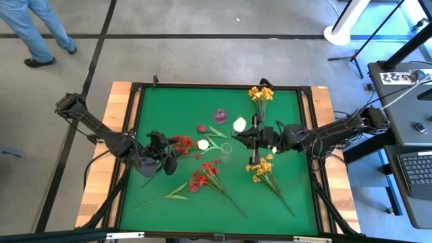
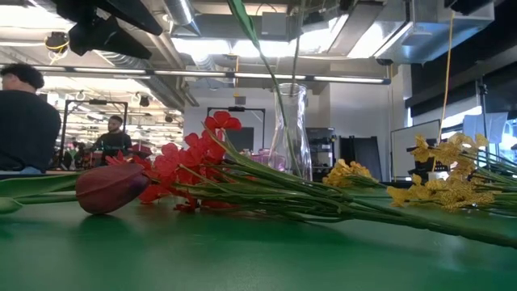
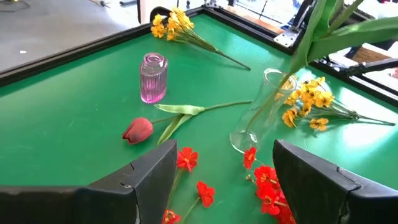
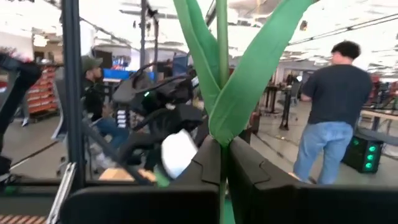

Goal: Sort flowers into vase by color
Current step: Put the white tulip into the transparent vase

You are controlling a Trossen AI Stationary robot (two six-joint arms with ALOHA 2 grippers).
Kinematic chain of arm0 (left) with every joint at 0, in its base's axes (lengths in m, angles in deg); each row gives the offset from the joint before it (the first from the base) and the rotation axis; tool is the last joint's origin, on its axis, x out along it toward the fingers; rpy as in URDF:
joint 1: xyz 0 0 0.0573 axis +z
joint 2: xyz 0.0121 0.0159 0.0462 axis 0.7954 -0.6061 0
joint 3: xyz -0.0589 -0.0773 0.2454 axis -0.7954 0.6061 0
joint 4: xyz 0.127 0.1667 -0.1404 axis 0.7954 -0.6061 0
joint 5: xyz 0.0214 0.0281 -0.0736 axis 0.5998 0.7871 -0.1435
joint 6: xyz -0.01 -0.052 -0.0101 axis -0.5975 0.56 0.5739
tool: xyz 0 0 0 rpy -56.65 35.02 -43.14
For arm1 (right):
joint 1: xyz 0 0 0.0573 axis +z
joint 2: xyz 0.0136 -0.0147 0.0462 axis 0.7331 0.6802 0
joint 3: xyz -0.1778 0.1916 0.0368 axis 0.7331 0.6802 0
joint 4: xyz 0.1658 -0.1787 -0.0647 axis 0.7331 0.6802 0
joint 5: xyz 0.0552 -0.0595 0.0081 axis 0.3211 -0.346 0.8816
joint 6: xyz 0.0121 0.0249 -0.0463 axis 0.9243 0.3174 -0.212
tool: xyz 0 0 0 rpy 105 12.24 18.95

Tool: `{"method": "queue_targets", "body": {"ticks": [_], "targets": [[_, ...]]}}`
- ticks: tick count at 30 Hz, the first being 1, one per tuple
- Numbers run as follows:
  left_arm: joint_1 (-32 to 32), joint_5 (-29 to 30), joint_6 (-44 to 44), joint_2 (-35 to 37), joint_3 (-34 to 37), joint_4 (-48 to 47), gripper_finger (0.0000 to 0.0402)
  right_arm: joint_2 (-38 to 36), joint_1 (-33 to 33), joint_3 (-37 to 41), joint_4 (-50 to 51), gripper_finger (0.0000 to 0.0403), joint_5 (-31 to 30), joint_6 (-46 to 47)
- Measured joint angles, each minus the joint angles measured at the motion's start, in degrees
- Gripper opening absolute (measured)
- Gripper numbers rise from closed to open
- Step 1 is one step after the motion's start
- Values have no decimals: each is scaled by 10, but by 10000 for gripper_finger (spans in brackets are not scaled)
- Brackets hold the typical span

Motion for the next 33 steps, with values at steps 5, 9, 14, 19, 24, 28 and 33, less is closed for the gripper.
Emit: {"method": "queue_targets", "body": {"ticks": [5,9,14,19,24,28,33], "targets": [[0,8,0,0,0,0,259,0,0,-1,59,27,-34,19],[0,13,0,0,0,0,259,-1,0,-1,72,52,-84,21],[0,21,3,0,0,0,259,-25,0,-16,153,129,-89,39],[0,21,4,0,0,5,259,-43,1,-54,288,236,-89,69],[0,20,4,0,0,6,259,-50,1,-118,422,323,-85,84],[0,18,4,0,0,6,259,-50,1,-201,575,360,-85,92],[0,15,4,0,0,6,259,-50,1,-308,731,371,-64,131]]}}
